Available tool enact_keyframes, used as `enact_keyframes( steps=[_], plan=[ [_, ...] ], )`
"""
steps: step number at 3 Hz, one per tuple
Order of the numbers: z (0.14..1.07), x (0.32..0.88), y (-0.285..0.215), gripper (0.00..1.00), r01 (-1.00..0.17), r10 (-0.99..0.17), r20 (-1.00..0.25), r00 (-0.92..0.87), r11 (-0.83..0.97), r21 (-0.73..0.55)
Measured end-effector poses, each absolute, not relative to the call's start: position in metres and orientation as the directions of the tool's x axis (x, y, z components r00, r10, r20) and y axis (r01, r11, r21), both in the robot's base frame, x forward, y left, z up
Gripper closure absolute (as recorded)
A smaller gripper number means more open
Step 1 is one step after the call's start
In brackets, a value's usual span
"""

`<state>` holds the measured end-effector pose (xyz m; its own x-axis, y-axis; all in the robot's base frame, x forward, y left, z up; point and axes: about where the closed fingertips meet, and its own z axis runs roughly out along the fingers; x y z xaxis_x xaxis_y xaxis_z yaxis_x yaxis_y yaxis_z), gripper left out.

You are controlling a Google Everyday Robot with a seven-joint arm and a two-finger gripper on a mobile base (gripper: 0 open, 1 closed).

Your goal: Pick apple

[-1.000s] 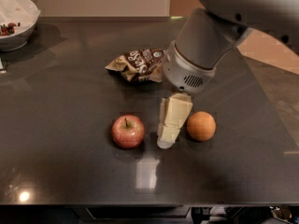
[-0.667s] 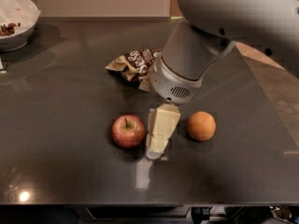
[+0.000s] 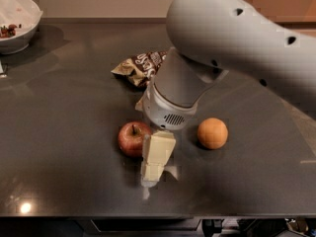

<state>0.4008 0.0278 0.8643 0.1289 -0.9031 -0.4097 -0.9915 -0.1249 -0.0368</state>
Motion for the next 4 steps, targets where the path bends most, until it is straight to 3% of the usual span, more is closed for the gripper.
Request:
enact_keyframes(
  steps=[1, 4],
  plan=[
    [0.856, 0.404, 0.035, 0.17, -0.991, -0.904, -0.405, 0.137, -0.126, -0.054],
    [0.876, 0.425, 0.031, 0.87, -0.99, -0.9, -0.414, 0.135, -0.104, -0.097]
  ],
)
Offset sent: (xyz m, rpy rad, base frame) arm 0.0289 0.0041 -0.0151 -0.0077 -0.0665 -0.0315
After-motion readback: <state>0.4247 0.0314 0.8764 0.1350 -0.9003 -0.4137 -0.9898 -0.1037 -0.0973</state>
